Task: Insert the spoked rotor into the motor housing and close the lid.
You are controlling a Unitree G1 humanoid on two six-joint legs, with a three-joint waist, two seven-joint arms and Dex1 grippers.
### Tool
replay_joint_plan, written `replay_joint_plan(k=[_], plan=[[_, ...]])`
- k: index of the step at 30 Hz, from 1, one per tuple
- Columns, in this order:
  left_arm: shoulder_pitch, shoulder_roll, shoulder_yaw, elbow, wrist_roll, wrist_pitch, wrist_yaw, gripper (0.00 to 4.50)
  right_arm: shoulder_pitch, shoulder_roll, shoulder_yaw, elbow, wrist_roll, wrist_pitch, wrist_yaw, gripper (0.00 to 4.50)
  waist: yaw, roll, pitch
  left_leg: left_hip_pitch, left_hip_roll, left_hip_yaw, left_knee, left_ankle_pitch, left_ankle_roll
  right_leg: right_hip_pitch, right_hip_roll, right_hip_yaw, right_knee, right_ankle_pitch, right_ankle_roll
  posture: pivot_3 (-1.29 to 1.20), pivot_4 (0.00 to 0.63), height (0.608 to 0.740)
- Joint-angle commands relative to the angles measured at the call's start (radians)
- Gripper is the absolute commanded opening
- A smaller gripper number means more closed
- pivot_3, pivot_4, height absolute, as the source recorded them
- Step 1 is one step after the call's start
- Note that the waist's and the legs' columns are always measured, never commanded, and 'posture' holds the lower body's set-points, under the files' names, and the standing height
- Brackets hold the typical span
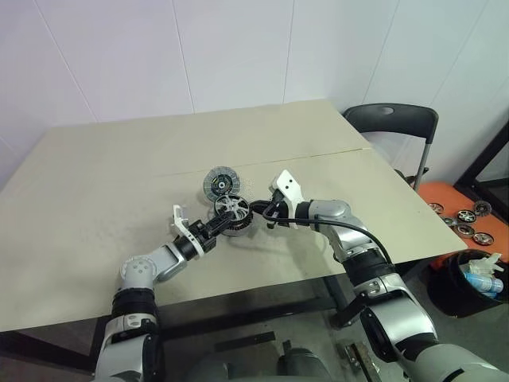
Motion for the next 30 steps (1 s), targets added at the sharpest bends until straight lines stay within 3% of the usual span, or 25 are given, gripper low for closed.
replay_joint_plan(k=[1, 3, 12, 22, 30], plan=[[-0.024, -0.001, 0.004, 0.005, 0.016, 0.007, -0.018, 0.46, -0.017, 0.007, -0.005, -0.04, 0.011, -0.013, -0.005, 0.0, 0.0, 0.0, 0.0, 0.0, 0.0, 0.0, 0.0, 0.0, 0.0, 0.0, 0.0, 0.0, 0.0, 0.0, 0.0, 0.0, 0.0, 0.74], [-0.028, -0.001, 0.006, 0.009, 0.024, 0.006, -0.021, 0.46, -0.018, 0.009, -0.005, -0.039, 0.011, -0.015, -0.007, 0.0, -0.001, 0.0, 0.0, 0.0, 0.0, 0.0, 0.0, 0.0, 0.0, 0.0, 0.0, 0.0, 0.0, 0.0, 0.0, 0.0, 0.0, 0.74], [-0.064, 0.015, -0.008, 0.02, 0.099, -0.013, 0.035, 3.29, -0.021, 0.016, -0.005, -0.029, 0.005, -0.025, -0.026, 0.0, 0.008, 0.0, 0.0, 0.002, 0.0, -0.001, 0.001, 0.002, -0.002, 0.003, 0.0, -0.001, 0.0, 0.0, 0.002, 0.0, 0.0, 0.74], [-0.077, 0.08, -0.031, -0.105, 0.141, 0.068, 0.094, 3.29, -0.029, 0.021, 0.0, -0.007, -0.001, -0.039, -0.035, 0.0, -0.005, 0.0, 0.0, 0.002, 0.001, -0.001, 0.002, 0.004, -0.006, 0.002, 0.001, 0.0, 0.001, 0.004, 0.004, 0.0, 0.0, 0.74], [-0.116, 0.124, 0.018, -0.208, 0.09, 0.156, 0.157, 3.29, -0.033, 0.037, 0.004, 0.02, -0.005, -0.059, -0.046, 0.0, -0.006, -0.001, 0.0, 0.0, 0.002, 0.0, -0.001, 0.004, -0.006, -0.002, 0.002, 0.0, 0.001, 0.006, 0.002, 0.0, 0.0, 0.74]])
